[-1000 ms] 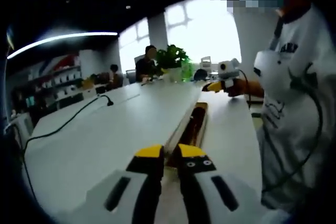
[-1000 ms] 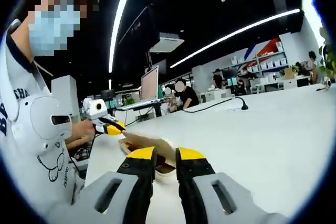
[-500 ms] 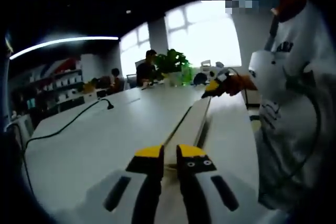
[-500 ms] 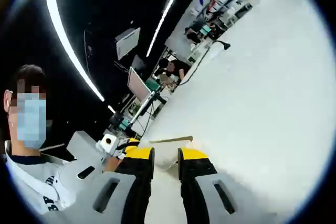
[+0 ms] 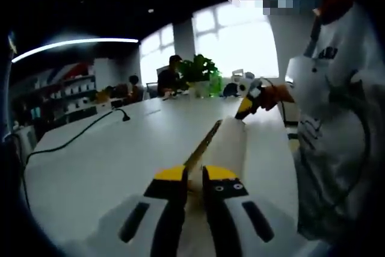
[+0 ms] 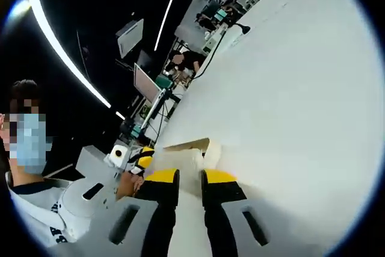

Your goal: Arrange the utensils inside the cutlery case until each visible utensil rests in its matching compartment.

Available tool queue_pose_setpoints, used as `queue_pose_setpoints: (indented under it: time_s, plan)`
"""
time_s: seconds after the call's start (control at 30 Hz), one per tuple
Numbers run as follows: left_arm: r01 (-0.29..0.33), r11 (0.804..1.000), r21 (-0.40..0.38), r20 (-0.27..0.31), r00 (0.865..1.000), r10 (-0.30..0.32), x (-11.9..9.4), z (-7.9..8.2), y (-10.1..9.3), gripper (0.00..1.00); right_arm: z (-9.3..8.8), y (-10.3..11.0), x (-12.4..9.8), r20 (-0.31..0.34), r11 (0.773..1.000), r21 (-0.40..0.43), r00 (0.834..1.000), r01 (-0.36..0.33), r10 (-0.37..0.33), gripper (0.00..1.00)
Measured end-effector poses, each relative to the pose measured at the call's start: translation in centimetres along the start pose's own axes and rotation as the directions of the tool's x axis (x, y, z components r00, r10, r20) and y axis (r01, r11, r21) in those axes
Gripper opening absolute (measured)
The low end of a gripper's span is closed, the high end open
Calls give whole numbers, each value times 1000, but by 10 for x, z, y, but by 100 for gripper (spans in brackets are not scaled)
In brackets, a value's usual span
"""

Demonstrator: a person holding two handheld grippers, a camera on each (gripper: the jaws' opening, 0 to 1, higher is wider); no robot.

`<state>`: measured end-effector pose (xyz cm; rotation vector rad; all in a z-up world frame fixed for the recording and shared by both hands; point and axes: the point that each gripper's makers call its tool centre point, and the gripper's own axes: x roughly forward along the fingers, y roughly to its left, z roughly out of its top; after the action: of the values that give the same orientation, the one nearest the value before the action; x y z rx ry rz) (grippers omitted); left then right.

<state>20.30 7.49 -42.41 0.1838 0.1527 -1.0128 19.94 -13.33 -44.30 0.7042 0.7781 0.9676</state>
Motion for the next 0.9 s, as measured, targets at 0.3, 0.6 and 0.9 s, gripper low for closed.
queue_pose_setpoints:
  time_s: [0.3, 0.6, 0.9]
  plan:
    - [7, 1000, 0, 9, 1000, -7, 4, 1, -3, 11, 1, -4, -3, -43, 994, -106, 999, 28, -33, 16]
    - [1, 1000, 7, 11, 1000, -1, 4, 0, -4, 10, -10, -9, 5, -132, 981, -189, 990, 31, -57, 19]
    - [4, 1000, -9, 17, 1000, -4, 3, -1, -4, 10, -11, -13, 8, -169, 990, -139, 985, 2, -26, 11]
